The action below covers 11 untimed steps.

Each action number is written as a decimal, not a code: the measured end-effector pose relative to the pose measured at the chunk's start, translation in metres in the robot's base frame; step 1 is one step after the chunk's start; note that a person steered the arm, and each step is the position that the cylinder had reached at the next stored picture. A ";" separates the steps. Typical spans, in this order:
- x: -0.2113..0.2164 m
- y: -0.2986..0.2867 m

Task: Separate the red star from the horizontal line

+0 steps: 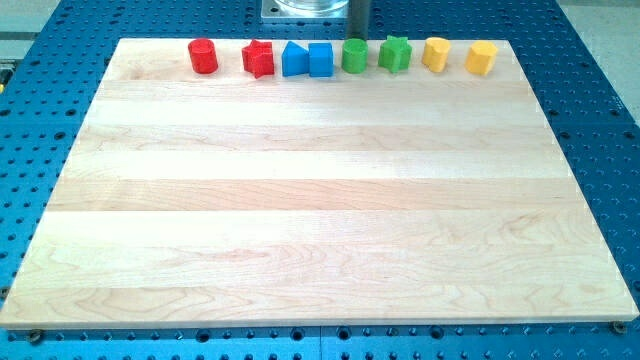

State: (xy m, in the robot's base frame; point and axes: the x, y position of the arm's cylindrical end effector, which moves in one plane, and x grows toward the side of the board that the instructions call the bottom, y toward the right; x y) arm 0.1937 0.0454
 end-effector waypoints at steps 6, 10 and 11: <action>0.078 -0.127; 0.162 -0.094; 0.155 -0.145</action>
